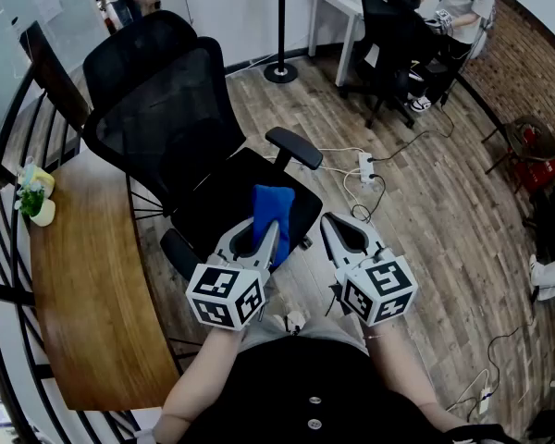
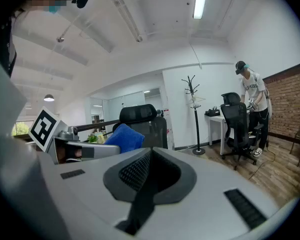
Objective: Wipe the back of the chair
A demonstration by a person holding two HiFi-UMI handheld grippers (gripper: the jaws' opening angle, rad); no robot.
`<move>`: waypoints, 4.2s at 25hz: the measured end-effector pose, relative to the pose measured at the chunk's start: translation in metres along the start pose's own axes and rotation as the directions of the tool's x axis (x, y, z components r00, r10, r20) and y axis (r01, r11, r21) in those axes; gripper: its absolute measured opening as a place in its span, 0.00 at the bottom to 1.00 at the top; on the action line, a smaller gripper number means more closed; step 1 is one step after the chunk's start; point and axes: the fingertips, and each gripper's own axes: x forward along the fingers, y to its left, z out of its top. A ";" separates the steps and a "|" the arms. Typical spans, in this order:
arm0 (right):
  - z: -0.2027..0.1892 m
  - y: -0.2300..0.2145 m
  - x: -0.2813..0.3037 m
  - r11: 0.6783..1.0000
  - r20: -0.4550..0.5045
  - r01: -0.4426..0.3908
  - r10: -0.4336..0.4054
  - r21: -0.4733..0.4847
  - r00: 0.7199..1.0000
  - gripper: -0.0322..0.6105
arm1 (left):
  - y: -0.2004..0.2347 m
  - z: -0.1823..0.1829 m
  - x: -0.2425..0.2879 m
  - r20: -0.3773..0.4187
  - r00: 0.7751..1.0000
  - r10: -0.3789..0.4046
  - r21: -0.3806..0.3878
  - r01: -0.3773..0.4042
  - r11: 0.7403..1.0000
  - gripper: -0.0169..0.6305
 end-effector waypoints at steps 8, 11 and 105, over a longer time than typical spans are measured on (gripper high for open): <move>0.007 -0.009 0.000 1.000 0.004 0.009 -0.009 -0.023 1.000 0.10 | 0.004 0.007 0.000 0.021 1.000 0.019 -0.009 -0.019 1.000 0.14; 0.013 -0.004 0.001 1.000 0.035 0.002 -0.002 -0.001 0.999 0.10 | 0.007 0.008 -0.002 0.027 0.999 0.023 -0.009 -0.023 1.000 0.14; 0.188 0.069 0.459 0.666 0.030 -0.740 0.745 -0.094 0.666 0.10 | 0.409 0.288 -0.040 0.345 0.360 0.867 -0.113 -0.901 0.419 0.14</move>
